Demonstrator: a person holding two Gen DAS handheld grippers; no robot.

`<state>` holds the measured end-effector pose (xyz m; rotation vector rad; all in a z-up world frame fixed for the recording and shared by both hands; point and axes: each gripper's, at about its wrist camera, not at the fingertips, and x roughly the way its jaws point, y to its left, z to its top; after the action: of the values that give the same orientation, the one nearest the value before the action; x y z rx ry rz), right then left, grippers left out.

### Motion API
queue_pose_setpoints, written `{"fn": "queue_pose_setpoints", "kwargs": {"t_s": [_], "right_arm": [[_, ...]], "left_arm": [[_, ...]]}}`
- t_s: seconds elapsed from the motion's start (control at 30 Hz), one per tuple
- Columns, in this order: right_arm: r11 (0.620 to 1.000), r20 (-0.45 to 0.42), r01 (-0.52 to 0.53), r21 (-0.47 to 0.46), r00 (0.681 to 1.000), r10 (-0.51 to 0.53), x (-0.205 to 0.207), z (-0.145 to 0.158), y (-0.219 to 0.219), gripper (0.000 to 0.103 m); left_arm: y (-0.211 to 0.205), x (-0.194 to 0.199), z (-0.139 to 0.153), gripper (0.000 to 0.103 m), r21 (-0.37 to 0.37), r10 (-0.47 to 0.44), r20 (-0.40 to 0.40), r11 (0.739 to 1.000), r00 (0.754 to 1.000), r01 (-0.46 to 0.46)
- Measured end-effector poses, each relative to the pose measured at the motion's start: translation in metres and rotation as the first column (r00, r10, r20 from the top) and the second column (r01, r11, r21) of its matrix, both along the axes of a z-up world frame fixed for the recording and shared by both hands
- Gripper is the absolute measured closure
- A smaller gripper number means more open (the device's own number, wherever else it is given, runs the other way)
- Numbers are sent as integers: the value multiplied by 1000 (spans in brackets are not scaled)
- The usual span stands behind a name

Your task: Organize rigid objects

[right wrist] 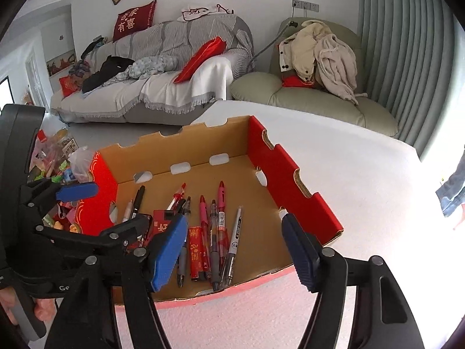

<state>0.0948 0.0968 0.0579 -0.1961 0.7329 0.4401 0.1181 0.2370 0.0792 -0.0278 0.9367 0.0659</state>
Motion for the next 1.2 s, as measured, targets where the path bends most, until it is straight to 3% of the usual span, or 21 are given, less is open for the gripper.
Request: {"fn": "queue_pose_setpoints", "kwargs": {"t_s": [0.1, 0.17, 0.37, 0.57, 0.77, 1.2], "right_arm": [[1000, 3, 5, 3, 1000, -5, 1, 2, -1, 34], [1000, 4, 9, 0, 1000, -9, 2, 3, -2, 34], [1000, 4, 26, -14, 1000, -26, 6, 4, -5, 34], [999, 11, 33, -21, 999, -33, 6, 5, -7, 34], [999, 21, 29, -26, 999, -28, 6, 8, -7, 34], [999, 18, 20, -28, 1000, -20, 7, 8, -6, 34]], "left_arm": [[5, -2, 2, 8, -40, 4, 10, 999, 1000, -4], [8, -3, 3, 0, -33, 32, 18, 999, 999, -31], [3, -8, 13, 0, 21, 26, 44, 999, 999, -27], [7, -7, 16, 0, -20, 11, 27, 1000, 1000, -11], [-4, -7, 18, 0, 69, -18, 26, 997, 999, 16], [-5, -7, 14, 0, 67, -26, 23, 997, 999, 24]]}}
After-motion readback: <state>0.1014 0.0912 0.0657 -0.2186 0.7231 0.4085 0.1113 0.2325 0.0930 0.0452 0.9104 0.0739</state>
